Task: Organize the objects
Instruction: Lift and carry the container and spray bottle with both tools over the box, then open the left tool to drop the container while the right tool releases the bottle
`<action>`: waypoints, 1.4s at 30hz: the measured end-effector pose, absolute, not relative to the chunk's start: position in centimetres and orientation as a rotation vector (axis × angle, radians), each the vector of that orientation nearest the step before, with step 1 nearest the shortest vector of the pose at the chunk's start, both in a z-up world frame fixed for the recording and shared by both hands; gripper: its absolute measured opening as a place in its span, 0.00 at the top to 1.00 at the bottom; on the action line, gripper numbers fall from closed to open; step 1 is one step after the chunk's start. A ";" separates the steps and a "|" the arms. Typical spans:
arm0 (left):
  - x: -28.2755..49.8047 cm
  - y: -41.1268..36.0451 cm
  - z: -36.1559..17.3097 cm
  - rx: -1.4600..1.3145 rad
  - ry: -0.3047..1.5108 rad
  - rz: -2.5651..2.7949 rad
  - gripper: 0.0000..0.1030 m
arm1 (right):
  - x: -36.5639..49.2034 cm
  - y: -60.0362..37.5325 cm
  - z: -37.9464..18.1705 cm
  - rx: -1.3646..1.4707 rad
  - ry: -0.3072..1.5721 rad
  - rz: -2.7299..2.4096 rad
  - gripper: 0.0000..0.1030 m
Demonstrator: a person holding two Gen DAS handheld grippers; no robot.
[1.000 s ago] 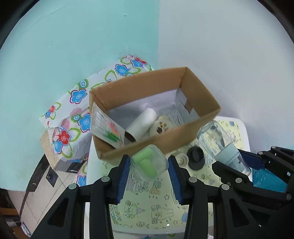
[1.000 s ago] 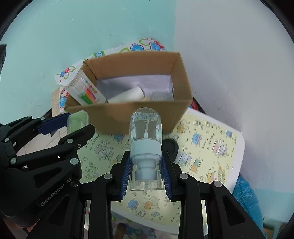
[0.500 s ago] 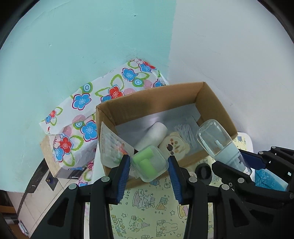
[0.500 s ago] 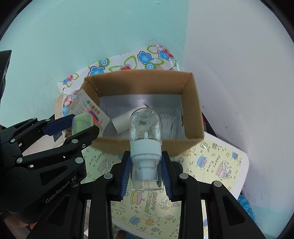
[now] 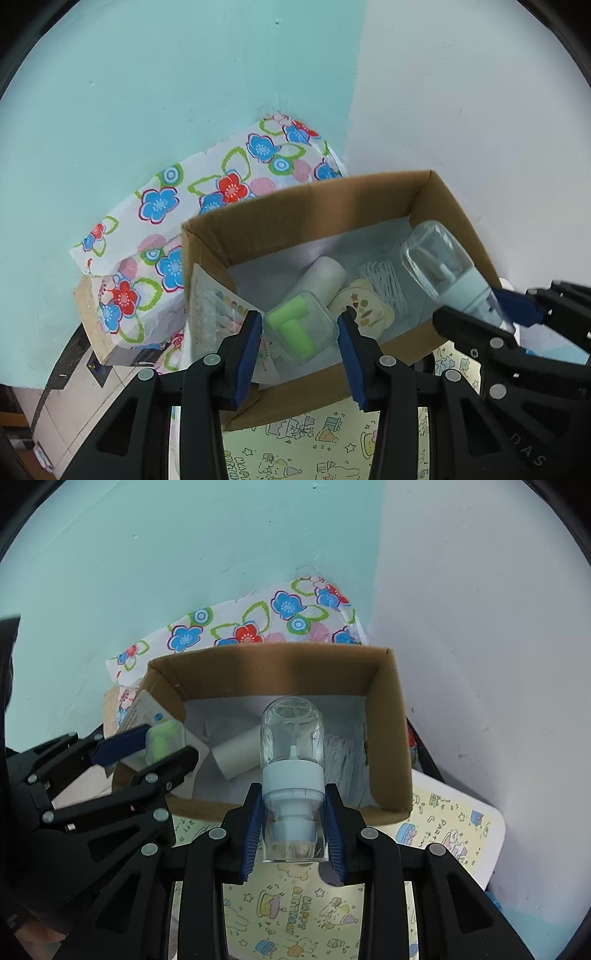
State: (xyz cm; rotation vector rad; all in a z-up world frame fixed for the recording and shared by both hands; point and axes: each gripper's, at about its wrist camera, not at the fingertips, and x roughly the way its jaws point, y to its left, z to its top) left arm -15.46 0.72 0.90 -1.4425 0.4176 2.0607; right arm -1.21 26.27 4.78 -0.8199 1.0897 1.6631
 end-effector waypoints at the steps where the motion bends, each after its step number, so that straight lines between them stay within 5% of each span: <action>1: -15.5 0.8 0.8 -1.446 0.422 2.060 0.59 | -1.3 26.3 4.8 -0.826 1.083 1.661 0.66; 4: -15.5 0.8 0.9 -1.436 0.427 2.066 0.58 | -1.3 26.5 4.7 -0.827 1.077 1.663 0.66; 7: -15.6 0.7 1.1 -1.420 0.470 2.126 0.41 | -1.4 26.5 4.6 -0.830 1.056 1.656 0.66; 17: -14.9 0.3 1.6 -1.443 0.424 2.079 0.26 | 0.4 26.6 4.4 -0.778 1.089 1.635 0.66; 21: -14.5 0.1 2.3 -1.382 0.474 2.148 0.10 | 0.9 26.5 4.3 -0.768 1.097 1.626 0.66; 36: -15.4 -1.4 2.7 -1.401 0.434 2.186 0.09 | -0.5 27.1 4.9 -0.746 1.063 1.661 0.65; 37: -15.5 -1.5 2.6 -1.405 0.433 2.193 0.09 | -0.6 27.2 5.0 -0.746 1.050 1.656 0.63; 42: -15.9 -2.2 2.8 -1.420 0.386 2.188 0.09 | -0.2 27.5 5.2 -0.764 0.999 1.555 0.26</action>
